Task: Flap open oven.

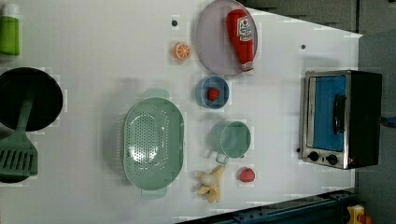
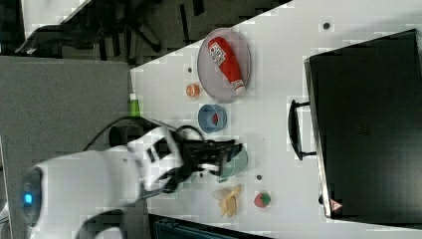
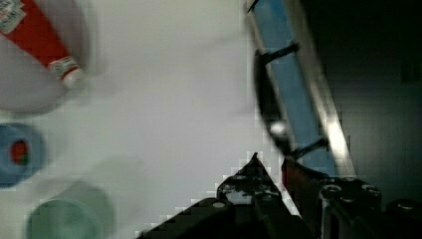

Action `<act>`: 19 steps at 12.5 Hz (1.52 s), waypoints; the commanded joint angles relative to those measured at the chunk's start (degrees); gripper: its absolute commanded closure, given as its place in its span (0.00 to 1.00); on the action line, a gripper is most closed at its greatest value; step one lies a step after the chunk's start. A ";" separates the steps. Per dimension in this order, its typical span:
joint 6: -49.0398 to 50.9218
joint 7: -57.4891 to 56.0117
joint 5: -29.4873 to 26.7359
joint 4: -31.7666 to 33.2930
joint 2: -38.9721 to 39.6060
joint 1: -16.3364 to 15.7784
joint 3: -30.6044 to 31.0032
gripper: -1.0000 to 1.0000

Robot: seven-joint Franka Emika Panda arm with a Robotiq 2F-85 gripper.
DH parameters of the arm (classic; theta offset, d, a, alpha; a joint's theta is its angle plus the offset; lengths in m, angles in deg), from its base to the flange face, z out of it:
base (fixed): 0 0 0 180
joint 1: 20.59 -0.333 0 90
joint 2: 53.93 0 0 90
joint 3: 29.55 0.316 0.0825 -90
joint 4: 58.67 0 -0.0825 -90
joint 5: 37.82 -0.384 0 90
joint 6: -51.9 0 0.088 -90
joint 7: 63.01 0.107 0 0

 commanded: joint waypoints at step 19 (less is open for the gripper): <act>-28.70 -17.45 0.21 10.49 17.47 0.30 -3.07 0.82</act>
